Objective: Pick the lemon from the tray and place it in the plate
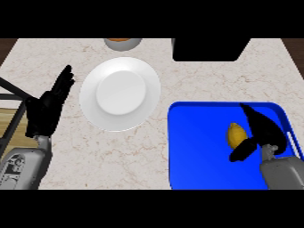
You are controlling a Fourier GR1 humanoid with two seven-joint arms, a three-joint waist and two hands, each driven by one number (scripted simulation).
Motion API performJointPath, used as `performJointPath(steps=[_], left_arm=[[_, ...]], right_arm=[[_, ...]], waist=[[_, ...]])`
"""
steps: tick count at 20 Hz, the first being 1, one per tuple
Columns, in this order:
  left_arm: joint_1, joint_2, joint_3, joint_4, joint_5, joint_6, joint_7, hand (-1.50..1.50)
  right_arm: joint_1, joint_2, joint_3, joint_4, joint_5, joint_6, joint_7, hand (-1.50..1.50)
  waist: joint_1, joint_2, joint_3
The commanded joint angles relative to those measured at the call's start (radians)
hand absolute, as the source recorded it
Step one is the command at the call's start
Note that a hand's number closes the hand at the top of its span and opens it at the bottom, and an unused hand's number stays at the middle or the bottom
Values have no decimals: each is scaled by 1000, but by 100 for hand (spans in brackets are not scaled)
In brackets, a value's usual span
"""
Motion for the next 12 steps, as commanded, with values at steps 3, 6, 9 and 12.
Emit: performJointPath(steps=[3,6,9,12], left_arm=[[18,-23,41,-1,-18,-35,-18,0],[-16,-27,45,44,-27,-50,-41,0],[8,-15,55,-16,-12,-68,-3,0],[-17,-4,83,2,-19,-85,20,0]], right_arm=[[23,32,-43,33,43,0,-42,-150],[3,35,-25,64,87,-29,-90,150],[-18,41,-22,135,147,-106,-132,150],[-14,39,-58,135,145,-113,-168,150]], waist=[[-1,0,0],[-2,0,0],[2,0,0],[0,0,0]])
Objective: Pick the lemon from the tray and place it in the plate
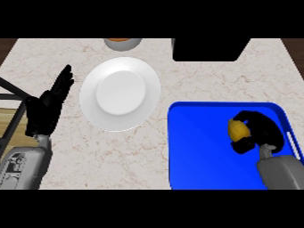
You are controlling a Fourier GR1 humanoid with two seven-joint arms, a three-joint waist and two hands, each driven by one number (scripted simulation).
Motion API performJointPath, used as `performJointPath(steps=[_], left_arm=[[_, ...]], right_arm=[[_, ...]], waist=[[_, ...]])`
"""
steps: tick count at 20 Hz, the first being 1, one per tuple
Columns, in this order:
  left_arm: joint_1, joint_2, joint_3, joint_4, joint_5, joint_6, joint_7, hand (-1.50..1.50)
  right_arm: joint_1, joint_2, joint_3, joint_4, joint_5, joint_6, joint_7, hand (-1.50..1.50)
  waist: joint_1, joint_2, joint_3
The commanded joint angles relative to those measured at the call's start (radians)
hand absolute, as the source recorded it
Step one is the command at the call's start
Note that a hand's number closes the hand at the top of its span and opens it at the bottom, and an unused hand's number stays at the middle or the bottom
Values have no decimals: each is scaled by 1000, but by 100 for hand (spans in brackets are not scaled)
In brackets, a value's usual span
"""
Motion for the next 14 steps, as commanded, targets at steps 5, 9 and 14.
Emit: performJointPath(steps=[5,9,14], left_arm=[[21,-17,20,-20,-10,-29,4,0],[-22,-46,-1,-13,-31,12,20,0],[-31,-33,3,10,-28,-10,3,0]], right_arm=[[39,14,-31,49,75,-116,-110,150],[-143,-51,8,170,71,-53,-282,150],[-341,-83,33,306,81,-47,-491,150]], waist=[[0,0,1],[15,4,2],[31,10,3]])
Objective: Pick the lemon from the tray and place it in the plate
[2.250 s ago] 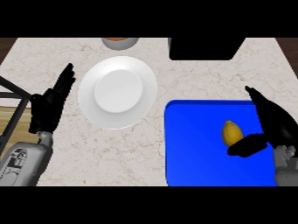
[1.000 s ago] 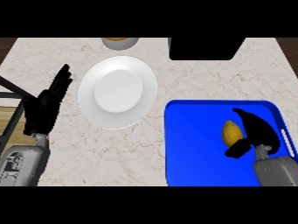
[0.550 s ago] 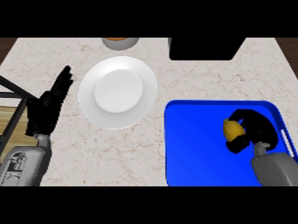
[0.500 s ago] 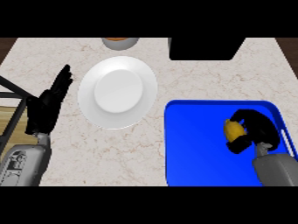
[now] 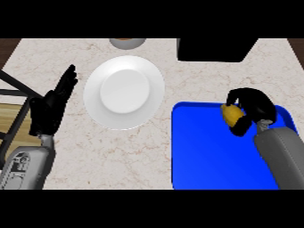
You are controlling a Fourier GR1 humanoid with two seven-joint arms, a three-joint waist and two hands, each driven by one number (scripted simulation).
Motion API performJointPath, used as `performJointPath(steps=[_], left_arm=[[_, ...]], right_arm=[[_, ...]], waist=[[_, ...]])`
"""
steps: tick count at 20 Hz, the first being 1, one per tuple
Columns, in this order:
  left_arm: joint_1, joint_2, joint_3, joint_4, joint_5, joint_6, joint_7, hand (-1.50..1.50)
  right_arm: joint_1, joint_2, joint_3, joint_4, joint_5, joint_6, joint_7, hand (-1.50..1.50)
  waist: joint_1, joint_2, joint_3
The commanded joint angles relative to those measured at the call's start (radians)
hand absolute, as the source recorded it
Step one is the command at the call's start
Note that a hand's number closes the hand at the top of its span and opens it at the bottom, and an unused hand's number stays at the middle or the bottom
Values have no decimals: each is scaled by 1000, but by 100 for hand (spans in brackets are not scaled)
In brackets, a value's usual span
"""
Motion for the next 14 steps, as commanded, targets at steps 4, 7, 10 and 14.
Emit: performJointPath(steps=[4,7,10,14], left_arm=[[14,-30,-20,33,-28,23,-39,0],[15,-15,-7,-42,-10,17,36,0],[22,-14,-8,-9,-23,14,-26,0],[43,-14,-7,-43,-11,2,13,0]], right_arm=[[-143,29,-28,56,0,-226,-254,150],[-171,15,-67,-1,-57,-252,-351,150],[-225,79,-50,-35,-74,-251,-362,150],[-275,138,-32,-35,-107,-248,-434,150]], waist=[[-10,1,0],[-13,-7,0],[-21,-7,-1],[-15,-6,-1]])
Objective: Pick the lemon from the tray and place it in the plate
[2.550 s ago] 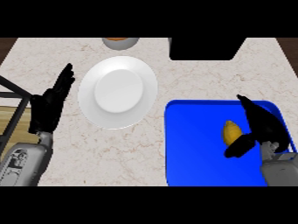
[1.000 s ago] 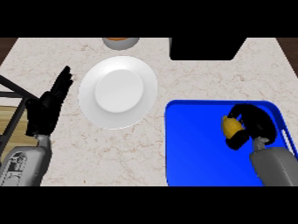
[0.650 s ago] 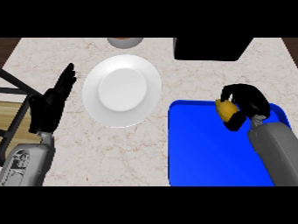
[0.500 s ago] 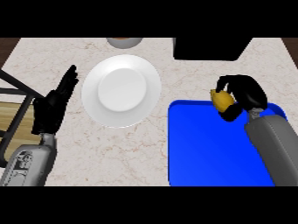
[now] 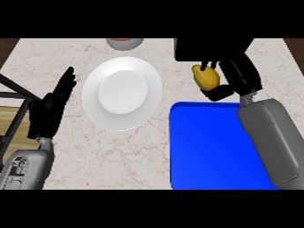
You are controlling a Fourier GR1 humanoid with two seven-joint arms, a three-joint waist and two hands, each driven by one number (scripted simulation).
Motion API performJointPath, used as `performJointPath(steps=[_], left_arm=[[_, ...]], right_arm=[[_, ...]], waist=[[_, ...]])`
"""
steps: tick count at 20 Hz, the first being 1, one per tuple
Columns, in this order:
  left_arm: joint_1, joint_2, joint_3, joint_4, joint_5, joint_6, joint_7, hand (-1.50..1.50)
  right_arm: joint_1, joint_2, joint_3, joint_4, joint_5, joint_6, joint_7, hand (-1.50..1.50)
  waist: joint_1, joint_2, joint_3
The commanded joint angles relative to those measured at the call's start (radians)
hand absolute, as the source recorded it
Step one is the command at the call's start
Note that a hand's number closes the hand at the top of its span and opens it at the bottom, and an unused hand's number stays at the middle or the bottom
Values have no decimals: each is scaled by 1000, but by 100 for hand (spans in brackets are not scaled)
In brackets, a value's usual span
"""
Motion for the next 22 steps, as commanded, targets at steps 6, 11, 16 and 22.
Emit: performJointPath(steps=[6,11,16,22], left_arm=[[-12,26,29,22,15,-40,-21,0],[-47,-5,21,93,-12,-12,-68,0],[-85,-24,-4,83,-14,-20,-10,0],[-88,-42,-22,48,-25,-9,16,0]], right_arm=[[-158,177,22,98,-55,82,29,150],[-289,236,99,258,-132,-2,97,150],[-410,237,267,438,-281,-136,144,150],[-437,238,449,590,-239,-184,182,150]], waist=[[1,2,-1],[10,5,-1],[56,14,-1],[66,15,-1]])
